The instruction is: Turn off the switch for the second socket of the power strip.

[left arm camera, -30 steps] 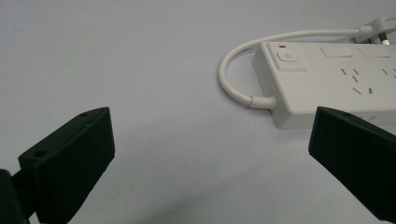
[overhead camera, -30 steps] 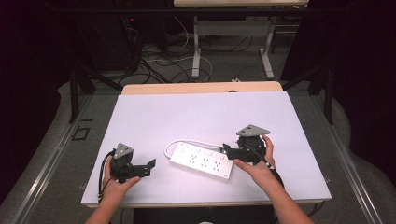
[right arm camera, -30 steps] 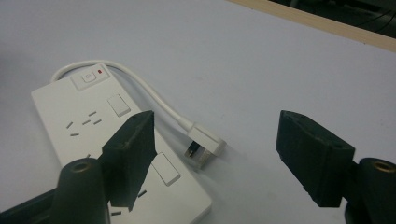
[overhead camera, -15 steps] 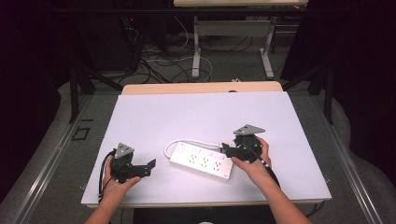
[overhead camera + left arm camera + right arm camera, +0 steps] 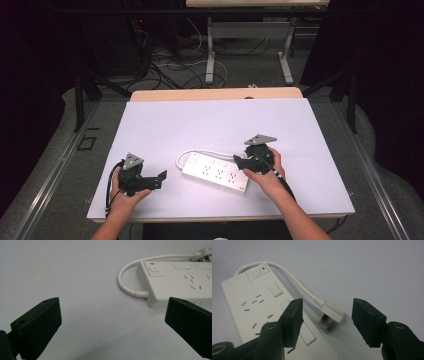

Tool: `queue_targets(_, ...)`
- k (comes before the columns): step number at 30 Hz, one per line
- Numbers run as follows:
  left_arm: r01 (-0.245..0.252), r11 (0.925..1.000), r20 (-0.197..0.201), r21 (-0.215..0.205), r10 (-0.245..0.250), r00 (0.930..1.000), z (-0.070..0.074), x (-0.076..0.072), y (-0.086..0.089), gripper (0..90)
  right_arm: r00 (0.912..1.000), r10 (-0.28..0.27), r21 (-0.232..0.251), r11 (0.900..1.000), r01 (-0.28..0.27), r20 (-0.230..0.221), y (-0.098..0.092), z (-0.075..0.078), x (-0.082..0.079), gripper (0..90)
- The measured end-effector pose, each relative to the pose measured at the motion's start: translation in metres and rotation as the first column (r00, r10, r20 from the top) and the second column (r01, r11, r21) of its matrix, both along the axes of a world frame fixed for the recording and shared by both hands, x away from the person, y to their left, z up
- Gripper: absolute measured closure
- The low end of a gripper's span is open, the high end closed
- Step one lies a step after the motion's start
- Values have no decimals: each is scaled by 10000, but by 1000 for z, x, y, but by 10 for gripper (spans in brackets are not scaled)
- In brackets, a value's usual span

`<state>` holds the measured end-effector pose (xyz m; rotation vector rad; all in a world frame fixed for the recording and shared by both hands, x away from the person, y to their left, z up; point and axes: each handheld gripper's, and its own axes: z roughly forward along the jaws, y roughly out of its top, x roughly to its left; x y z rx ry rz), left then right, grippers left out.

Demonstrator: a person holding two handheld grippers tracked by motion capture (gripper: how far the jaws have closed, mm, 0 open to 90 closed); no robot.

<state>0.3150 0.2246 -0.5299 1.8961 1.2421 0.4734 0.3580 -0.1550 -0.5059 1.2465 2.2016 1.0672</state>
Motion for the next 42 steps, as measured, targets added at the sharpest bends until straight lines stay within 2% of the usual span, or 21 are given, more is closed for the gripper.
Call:
queue_targets(8, 8, 10000, -10, 17, -8, 10000, 0, 0, 0, 9, 9981, 314, 47, 9995, -312, -528, 11, -5, 4, 463)
queue_targets(31, 3, 10000, -69, 78, -3, 10000, 0, 0, 0, 15, 9923, 556, -44, 9984, -564, -1109, 30, -9, 13, 657)
queue_targets(37, 54, 9999, -124, 111, -53, 9999, 0, 0, 0, 16, 9889, 657, -66, 9977, -672, -1335, 35, -9, 17, 707)
queue_targets(41, -2, 10000, -68, 83, 3, 10000, -1, 0, 0, 18, 9802, 613, -414, 9967, -703, -1885, 39, -7, 19, 738)
queue_targets(42, -1, 10000, -67, 81, 1, 10000, -1, 1, 0, 18, 9816, 605, -205, 9977, -653, -1812, 42, -8, 20, 742)
